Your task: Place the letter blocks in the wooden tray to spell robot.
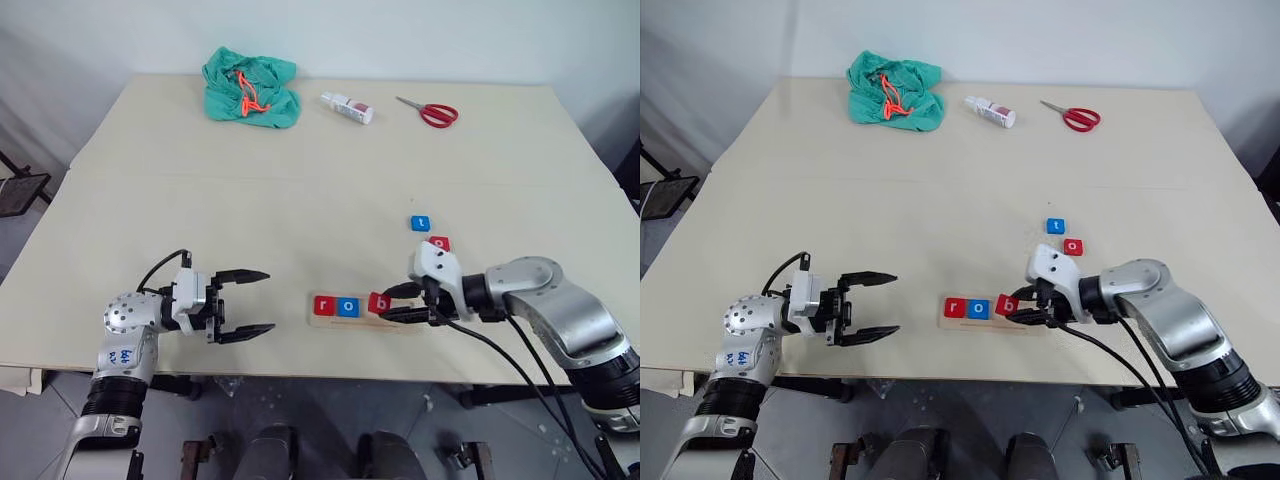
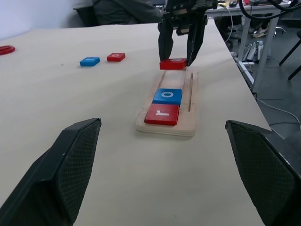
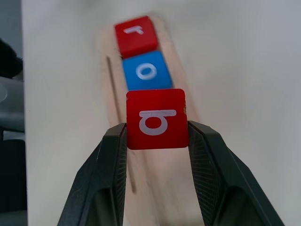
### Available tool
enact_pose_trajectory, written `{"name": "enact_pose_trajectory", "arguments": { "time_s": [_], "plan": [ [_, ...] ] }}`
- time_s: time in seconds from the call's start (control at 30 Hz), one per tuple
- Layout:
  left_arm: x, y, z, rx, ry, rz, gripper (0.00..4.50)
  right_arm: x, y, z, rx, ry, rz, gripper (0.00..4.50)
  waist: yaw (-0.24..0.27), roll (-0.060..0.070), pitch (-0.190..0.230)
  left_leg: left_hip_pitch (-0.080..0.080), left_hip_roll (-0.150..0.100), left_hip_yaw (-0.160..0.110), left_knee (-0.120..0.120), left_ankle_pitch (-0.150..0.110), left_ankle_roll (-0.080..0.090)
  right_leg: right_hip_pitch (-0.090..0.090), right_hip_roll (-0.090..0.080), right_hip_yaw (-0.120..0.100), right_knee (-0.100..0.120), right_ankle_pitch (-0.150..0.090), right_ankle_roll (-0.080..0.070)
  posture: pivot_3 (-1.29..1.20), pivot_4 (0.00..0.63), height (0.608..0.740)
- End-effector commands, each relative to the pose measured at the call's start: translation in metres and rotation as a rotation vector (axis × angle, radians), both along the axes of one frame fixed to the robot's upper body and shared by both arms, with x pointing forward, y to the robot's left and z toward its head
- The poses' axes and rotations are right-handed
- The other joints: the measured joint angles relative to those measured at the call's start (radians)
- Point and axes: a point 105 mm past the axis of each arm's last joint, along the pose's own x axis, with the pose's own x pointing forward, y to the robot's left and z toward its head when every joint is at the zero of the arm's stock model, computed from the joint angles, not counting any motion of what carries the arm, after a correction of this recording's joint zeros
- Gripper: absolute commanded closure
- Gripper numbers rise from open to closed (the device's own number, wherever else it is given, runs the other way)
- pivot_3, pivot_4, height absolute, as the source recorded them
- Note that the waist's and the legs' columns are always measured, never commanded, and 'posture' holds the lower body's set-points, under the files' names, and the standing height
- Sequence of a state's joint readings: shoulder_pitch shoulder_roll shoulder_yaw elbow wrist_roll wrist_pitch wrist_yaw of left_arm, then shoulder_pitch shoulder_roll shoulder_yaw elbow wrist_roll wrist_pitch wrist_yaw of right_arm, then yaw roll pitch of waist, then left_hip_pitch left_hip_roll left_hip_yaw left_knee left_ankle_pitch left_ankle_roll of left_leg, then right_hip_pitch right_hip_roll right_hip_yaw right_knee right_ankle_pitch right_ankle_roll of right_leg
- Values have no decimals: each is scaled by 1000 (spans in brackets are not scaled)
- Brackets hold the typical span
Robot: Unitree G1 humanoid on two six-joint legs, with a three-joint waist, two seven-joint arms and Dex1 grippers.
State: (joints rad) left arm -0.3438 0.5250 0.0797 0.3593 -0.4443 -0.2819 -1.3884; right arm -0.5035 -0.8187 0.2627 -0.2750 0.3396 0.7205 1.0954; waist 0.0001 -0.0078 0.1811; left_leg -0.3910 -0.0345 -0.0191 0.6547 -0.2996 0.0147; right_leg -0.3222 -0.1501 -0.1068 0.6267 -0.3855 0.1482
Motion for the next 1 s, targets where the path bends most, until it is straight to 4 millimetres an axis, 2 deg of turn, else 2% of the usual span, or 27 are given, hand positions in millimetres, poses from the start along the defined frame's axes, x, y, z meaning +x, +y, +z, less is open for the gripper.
{"name": "enact_pose_trajectory", "arguments": {
  "time_s": [0.03, 0.27, 0.67, 1.0],
  "plan": [
    [-2, 0, 9, -7, -40, 3, 0, -5, 15, 2, -38, -33, 54, 3036, -1, 0, 0, 0, 0, 0, 0, 0, 0, 0, 0, 0, 0, 0, 0, 0, 150, 740],
    [-3, -1, 9, -7, -41, 6, 0, 1, 17, -5, -76, -35, 46, 3036, -1, 0, 0, 0, 0, 0, 0, 0, 0, 0, 0, 0, 0, 0, 0, 0, 150, 740],
    [-4, -1, 9, -9, -41, 12, 0, 10, 13, 2, -73, -61, 34, 3036, -1, 0, 0, 0, 0, 0, 0, 0, 0, 0, 0, 0, 0, 0, 0, 0, 150, 740],
    [-3, -2, 9, -11, -39, 11, 0, 9, 6, 6, -70, -65, 38, 3036, -1, 0, 0, 0, 0, 0, 0, 0, 0, 0, 0, 0, 0, 0, 0, 0, 150, 740]
  ]
}}
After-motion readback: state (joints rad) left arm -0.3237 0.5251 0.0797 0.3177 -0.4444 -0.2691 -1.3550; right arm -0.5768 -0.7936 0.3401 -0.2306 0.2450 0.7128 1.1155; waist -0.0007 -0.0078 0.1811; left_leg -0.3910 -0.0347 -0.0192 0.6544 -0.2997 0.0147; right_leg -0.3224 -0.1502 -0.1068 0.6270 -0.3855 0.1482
